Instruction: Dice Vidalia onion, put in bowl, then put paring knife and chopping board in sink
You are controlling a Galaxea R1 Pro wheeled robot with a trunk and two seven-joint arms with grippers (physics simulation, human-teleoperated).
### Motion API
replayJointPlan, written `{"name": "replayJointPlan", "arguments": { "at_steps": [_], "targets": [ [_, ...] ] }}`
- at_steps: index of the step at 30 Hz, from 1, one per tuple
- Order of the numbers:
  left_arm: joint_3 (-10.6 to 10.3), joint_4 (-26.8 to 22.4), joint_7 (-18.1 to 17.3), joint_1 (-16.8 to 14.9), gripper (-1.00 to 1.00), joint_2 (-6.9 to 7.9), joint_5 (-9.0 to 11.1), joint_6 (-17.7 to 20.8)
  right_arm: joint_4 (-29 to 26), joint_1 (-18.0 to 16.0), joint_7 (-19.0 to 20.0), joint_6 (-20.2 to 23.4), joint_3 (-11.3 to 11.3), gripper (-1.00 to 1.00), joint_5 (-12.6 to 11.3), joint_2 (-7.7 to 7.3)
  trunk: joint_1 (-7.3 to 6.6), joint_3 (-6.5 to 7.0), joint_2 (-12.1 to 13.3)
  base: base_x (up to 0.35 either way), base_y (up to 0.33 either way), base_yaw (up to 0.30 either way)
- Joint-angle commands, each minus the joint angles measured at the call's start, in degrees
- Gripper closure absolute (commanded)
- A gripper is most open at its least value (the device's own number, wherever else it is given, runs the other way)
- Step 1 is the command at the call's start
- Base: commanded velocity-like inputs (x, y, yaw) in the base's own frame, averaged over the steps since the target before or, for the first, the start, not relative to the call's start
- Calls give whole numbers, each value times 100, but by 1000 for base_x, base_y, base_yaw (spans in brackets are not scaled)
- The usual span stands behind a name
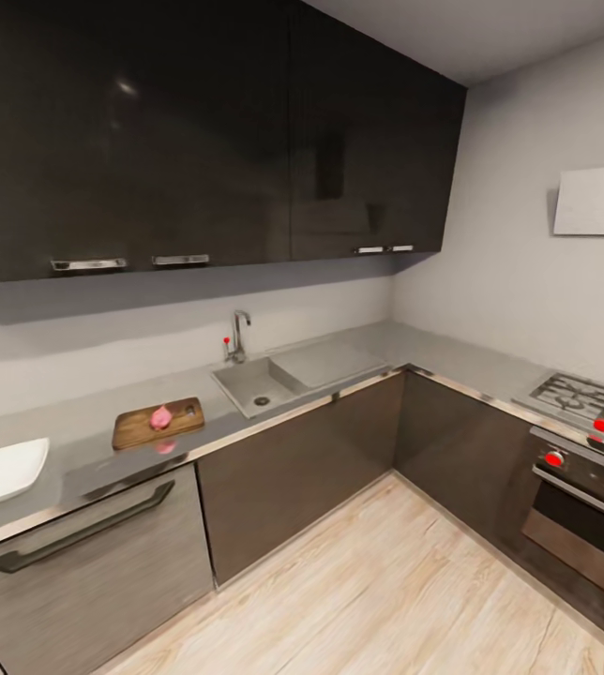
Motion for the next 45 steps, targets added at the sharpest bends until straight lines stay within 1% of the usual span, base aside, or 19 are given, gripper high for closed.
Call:
{"name": "replayJointPlan", "arguments": {
  "at_steps": [1,8,10,14,34,45],
  "targets": [
    [46,-7,-33,3,-100,-9,-37,-7,-22,5,-58,1,35,100,25,-2,2,1,-2,34,-33,0],
    [50,14,-33,3,-100,-9,-36,-10,-648,4,-60,14,35,100,45,-19,2,-7,-2,7,-7,190],
    [50,15,-33,3,-100,-9,-36,-10,-968,5,-62,26,30,100,50,-46,2,-11,-2,3,-4,267],
    [53,10,-33,3,-100,-9,-36,-10,-1186,5,-63,31,24,100,51,-60,2,-19,-2,67,-75,271],
    [55,-3,-25,3,-100,-9,-33,-5,-1232,5,-48,32,22,100,42,-64,2,-22,-2,208,-214,278],
    [55,7,-25,3,-100,-9,-31,-10,-1184,5,-37,41,26,100,44,-64,2,-22,-2,173,-30,279]
  ]
}}
